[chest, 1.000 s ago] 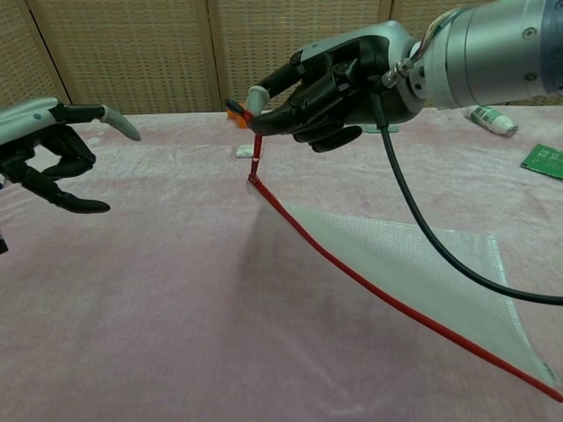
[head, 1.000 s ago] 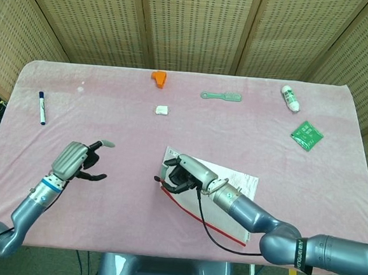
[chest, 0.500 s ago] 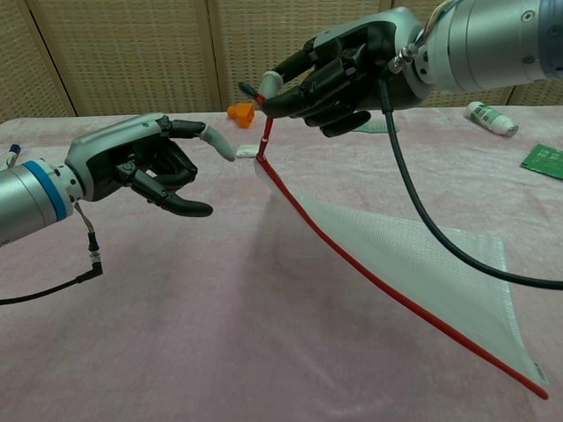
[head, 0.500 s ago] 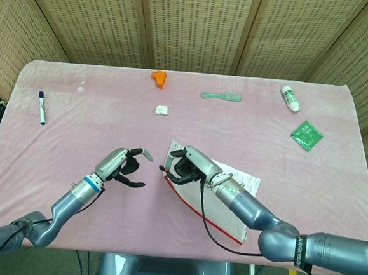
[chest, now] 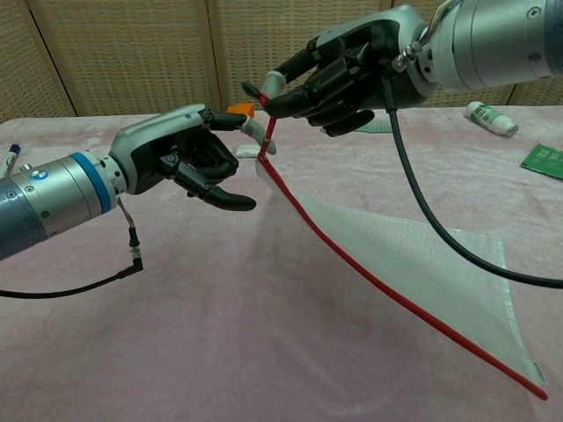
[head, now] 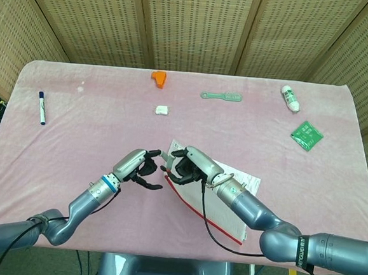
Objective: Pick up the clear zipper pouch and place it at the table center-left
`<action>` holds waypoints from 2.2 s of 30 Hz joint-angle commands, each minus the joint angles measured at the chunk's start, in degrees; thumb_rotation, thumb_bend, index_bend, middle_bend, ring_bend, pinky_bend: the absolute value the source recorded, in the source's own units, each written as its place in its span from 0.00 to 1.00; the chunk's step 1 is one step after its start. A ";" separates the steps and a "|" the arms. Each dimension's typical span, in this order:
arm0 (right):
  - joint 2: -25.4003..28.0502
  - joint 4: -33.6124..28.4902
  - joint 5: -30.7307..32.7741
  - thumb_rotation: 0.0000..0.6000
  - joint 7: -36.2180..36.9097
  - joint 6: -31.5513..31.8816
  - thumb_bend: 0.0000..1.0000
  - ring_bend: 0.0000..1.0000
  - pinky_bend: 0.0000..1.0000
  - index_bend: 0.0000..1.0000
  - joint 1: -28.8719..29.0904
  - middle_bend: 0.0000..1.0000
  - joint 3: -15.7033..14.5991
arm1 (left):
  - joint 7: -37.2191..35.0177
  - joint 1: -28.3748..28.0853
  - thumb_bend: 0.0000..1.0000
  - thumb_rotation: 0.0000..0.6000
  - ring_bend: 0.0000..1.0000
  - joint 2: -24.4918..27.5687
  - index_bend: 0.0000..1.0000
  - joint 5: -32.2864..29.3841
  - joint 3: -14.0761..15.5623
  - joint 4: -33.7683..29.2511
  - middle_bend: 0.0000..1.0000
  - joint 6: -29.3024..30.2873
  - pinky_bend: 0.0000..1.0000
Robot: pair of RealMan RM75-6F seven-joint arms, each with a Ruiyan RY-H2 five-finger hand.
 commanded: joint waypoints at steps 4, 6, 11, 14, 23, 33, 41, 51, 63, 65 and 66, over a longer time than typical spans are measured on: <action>0.08 0.05 -0.12 1.00 0.10 -0.08 0.79 0.94 1.00 0.77 -0.10 0.99 0.33 | 0.42 -0.87 0.03 1.00 0.81 -0.36 0.38 -0.41 0.41 -0.06 0.95 -0.67 0.81; 0.18 0.07 -0.15 1.00 0.19 -0.17 0.79 0.94 1.00 0.77 -0.16 0.99 0.48 | -0.24 -1.22 0.12 1.00 0.81 -0.13 0.39 -0.17 0.84 -0.07 0.95 -1.05 0.80; 0.52 0.11 -0.35 1.00 0.46 -0.38 0.79 0.94 1.00 0.77 -0.44 0.99 0.80 | -0.13 -1.79 0.31 1.00 0.81 -0.33 0.45 -0.20 1.20 0.08 0.95 -1.15 0.79; 0.71 0.10 -0.52 1.00 0.50 -0.39 0.79 0.94 1.00 0.77 -0.59 0.99 0.90 | 0.55 -1.76 0.39 1.00 0.81 -0.79 0.51 -0.84 0.86 0.13 0.95 -0.63 0.79; 1.37 -0.64 -3.08 1.00 0.25 0.18 0.79 0.94 1.00 0.77 -2.04 0.99 0.72 | 0.27 -1.46 0.52 1.00 0.81 -1.77 0.72 -3.89 -1.09 -0.57 0.95 0.43 0.79; -0.44 -0.70 -11.26 1.00 -4.39 5.40 0.79 0.94 1.00 0.77 -4.53 0.99 -1.79 | -1.51 -1.13 0.63 1.00 0.81 -1.30 0.82 -6.68 -3.12 -2.59 0.95 0.48 0.79; -2.05 -0.25 -10.75 1.00 -7.02 6.90 0.79 0.94 1.00 0.77 -4.26 0.99 -2.81 | -2.70 -0.75 0.64 1.00 0.81 0.14 0.84 -8.05 -4.65 -5.58 0.95 0.75 0.79; -2.58 0.15 -10.70 1.00 -8.64 7.44 0.79 0.94 1.00 0.77 -4.25 0.99 -3.20 | -4.03 -0.32 0.65 1.00 0.81 1.27 0.85 -9.70 -6.09 -7.35 0.95 0.62 0.79; -3.60 0.95 -8.67 1.00 -11.20 7.91 0.79 0.94 1.00 0.77 -3.45 0.99 -3.79 | -6.52 0.16 0.65 1.00 0.81 2.82 0.85 -9.93 -7.65 -9.94 0.95 1.35 0.79; -3.67 1.10 -8.32 1.00 -11.41 8.06 0.79 0.94 1.00 0.77 -3.45 0.99 -3.84 | -6.61 0.23 0.65 1.00 0.81 3.10 0.85 -10.00 -7.84 -10.30 0.95 1.45 0.79; -3.69 1.15 -8.20 1.00 -11.47 8.13 0.79 0.94 1.00 0.77 -3.48 0.99 -3.83 | -6.69 0.27 0.65 1.00 0.81 3.26 0.85 -10.07 -7.93 -10.51 0.95 1.46 0.79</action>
